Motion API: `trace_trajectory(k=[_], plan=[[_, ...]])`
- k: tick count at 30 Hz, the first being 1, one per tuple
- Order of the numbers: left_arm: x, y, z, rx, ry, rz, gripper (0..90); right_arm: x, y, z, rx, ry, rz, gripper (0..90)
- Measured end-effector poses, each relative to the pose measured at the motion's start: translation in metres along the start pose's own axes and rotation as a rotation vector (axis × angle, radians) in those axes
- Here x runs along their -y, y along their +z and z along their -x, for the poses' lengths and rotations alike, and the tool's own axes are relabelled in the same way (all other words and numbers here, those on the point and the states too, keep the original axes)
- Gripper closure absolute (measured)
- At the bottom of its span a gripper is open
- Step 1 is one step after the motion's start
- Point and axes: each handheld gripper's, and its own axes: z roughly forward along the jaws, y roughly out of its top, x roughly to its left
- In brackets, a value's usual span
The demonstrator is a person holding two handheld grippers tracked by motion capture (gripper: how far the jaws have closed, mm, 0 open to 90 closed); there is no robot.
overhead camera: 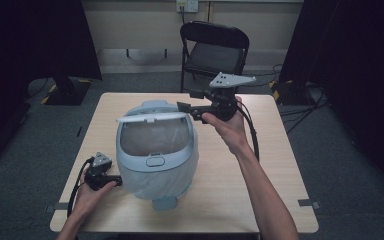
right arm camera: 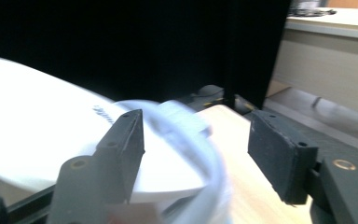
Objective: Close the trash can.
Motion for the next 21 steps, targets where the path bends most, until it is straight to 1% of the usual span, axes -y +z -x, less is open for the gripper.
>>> trace_trajectory(k=[1,2,4,10,11,13,15,18,21], plan=[[0.000,0.000,0.000,-0.002,0.001,0.000,19.5,0.002,0.000,-0.003,-0.010,-0.006,-0.008,34.5],[0.000,0.000,0.000,-0.002,0.001,0.000,19.6,0.004,0.001,-0.007,-0.013,-0.008,-0.022,34.4],[0.000,0.000,0.000,-0.002,0.001,0.000,19.5,0.006,0.001,-0.011,-0.013,-0.015,-0.032,34.4],[0.000,0.000,0.000,-0.002,0.001,0.000,19.5,0.009,0.002,-0.017,-0.038,0.001,-0.043,33.5],[0.000,0.000,0.000,-0.002,0.001,0.000,19.5,0.010,0.002,-0.018,-0.040,0.004,-0.050,33.4],[0.000,0.000,0.000,-0.002,0.001,0.000,19.5,0.012,0.003,-0.020,-0.045,0.015,-0.086,32.3],[0.000,0.000,0.000,-0.002,0.002,0.000,19.5,0.014,0.004,-0.024,-0.052,0.012,-0.108,31.4],[0.000,0.000,0.000,-0.002,0.001,0.000,19.5,0.014,0.003,-0.029,-0.068,0.011,-0.102,30.2],[0.000,0.000,0.000,-0.002,0.001,0.000,19.5,0.014,0.004,-0.033,-0.072,0.005,-0.103,29.3]])
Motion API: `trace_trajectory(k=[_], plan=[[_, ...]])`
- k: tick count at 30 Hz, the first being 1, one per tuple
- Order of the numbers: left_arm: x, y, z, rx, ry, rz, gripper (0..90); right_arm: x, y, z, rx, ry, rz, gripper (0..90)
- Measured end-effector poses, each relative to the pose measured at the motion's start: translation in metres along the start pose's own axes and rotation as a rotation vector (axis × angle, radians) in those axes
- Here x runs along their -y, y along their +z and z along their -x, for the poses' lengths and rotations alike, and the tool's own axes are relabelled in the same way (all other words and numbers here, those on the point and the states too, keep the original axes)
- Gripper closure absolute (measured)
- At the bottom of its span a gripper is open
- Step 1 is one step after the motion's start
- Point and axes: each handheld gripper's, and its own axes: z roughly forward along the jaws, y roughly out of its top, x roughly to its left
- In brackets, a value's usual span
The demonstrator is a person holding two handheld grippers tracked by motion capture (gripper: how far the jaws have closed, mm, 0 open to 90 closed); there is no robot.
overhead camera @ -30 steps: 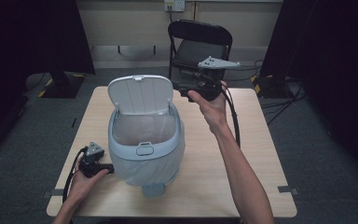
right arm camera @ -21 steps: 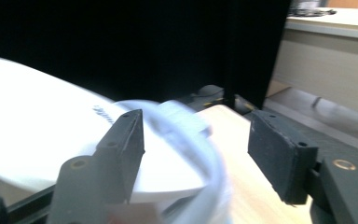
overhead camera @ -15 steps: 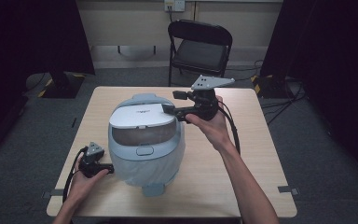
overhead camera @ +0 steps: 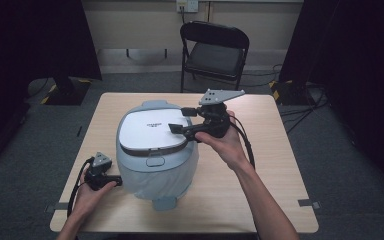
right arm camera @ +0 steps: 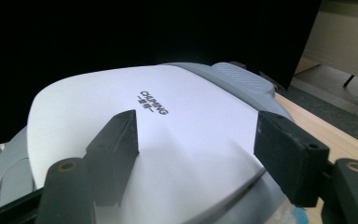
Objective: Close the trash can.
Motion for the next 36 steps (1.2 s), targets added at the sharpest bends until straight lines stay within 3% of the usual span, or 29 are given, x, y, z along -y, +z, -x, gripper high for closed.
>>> trace_trajectory(k=[6,15,21,24,26,30,31,36], plan=[[0.000,0.000,0.000,0.000,-0.001,0.000,19.5,0.001,0.007,-0.009,-0.037,0.006,-0.032,23.1],[0.000,0.000,0.000,0.000,0.000,0.000,19.5,0.000,0.018,-0.031,0.003,-0.066,-0.075,19.4],[0.000,0.000,0.000,0.000,0.000,0.000,19.5,-0.002,0.021,-0.043,-0.013,-0.094,-0.093,19.5],[0.000,0.000,0.000,0.000,0.000,0.000,19.5,-0.002,0.022,-0.052,0.019,-0.096,-0.096,19.8],[0.000,0.000,0.000,0.000,0.000,0.000,19.5,-0.001,0.024,-0.057,0.008,-0.110,-0.094,19.8],[0.000,0.000,0.000,0.002,-0.002,0.001,19.5,0.000,0.025,-0.059,0.017,-0.112,-0.089,19.9],[0.000,0.000,0.000,0.001,-0.002,0.001,19.5,0.000,0.026,-0.060,0.041,-0.136,-0.119,23.1],[0.000,0.000,0.000,0.002,-0.002,0.000,19.5,0.002,0.026,-0.060,0.048,-0.126,-0.100,23.0]])
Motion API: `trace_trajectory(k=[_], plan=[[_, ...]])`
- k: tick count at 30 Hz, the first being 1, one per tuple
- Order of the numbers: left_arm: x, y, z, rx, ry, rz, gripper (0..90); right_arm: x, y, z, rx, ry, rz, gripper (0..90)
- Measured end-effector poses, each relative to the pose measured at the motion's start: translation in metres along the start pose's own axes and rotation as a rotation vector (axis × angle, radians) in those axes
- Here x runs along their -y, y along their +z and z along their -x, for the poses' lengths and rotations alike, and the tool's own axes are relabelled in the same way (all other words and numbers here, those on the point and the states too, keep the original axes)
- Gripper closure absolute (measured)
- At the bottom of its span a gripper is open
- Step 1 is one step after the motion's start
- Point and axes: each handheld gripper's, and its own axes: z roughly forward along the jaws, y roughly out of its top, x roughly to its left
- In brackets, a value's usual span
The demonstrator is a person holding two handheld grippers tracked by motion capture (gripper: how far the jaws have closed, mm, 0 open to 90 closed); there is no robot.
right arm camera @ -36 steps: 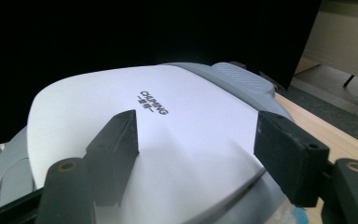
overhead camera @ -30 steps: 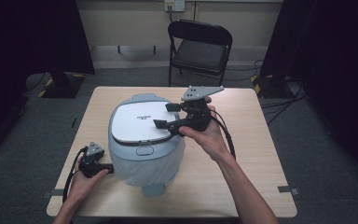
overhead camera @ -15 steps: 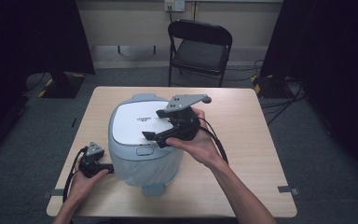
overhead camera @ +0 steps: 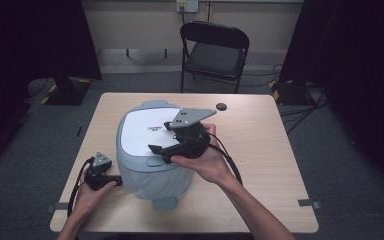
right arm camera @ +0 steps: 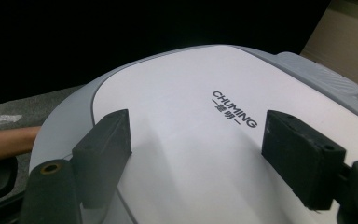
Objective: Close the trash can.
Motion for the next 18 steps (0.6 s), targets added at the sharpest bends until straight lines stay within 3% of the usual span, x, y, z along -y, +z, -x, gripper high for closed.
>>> trace_trajectory(k=[6,8,12,18], plan=[[0.000,0.000,0.000,0.000,0.000,0.000,19.5,0.004,0.002,0.006,-0.007,0.019,0.048,22.9],[0.000,0.000,0.000,0.001,0.000,0.000,19.5,0.003,0.002,0.008,-0.041,0.041,0.057,22.9],[0.000,0.000,0.000,0.001,0.000,0.001,19.5,0.000,0.001,0.014,-0.052,0.069,0.081,24.3],[0.000,0.000,0.000,0.000,0.000,0.001,19.5,-0.001,-0.011,0.026,-0.013,0.095,0.091,23.5]])
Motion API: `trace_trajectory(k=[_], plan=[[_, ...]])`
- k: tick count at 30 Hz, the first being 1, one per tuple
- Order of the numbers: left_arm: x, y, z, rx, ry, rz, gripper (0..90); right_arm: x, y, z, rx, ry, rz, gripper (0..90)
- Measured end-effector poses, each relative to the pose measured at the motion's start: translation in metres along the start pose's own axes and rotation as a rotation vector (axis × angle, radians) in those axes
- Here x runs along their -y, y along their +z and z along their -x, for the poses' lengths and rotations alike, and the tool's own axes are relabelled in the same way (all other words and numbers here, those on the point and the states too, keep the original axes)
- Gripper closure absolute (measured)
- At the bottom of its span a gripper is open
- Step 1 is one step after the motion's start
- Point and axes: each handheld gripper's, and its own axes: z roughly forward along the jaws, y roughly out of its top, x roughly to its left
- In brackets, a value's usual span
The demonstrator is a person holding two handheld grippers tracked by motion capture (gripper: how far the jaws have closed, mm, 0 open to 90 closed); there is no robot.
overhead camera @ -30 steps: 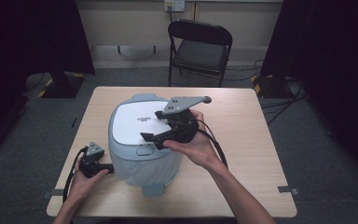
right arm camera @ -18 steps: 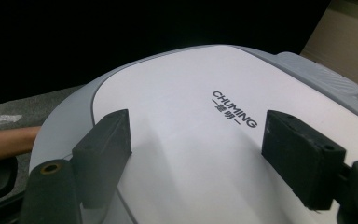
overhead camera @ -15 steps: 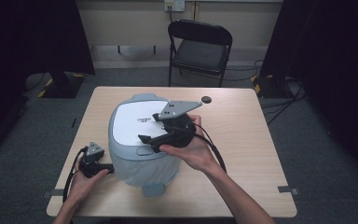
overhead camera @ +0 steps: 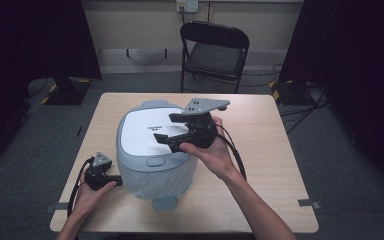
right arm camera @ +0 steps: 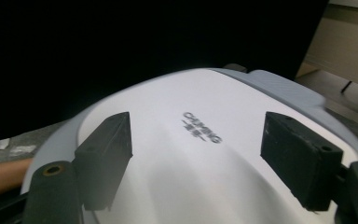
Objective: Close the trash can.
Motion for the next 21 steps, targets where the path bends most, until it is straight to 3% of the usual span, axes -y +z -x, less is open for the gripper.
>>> trace_trajectory(k=[6,11,17,21], plan=[[0.000,0.000,0.000,0.000,0.000,0.000,19.5,-0.001,-0.022,0.018,0.096,0.011,0.030,24.0],[0.000,0.000,0.000,0.000,0.000,0.000,19.5,0.001,-0.043,0.035,0.182,0.065,0.029,21.1],[0.000,0.000,0.000,0.001,0.000,0.000,19.5,0.014,-0.066,0.055,0.262,0.111,0.025,20.4],[0.000,0.000,0.000,0.001,0.000,0.000,19.5,0.033,-0.077,0.061,0.318,0.146,0.012,19.9]])
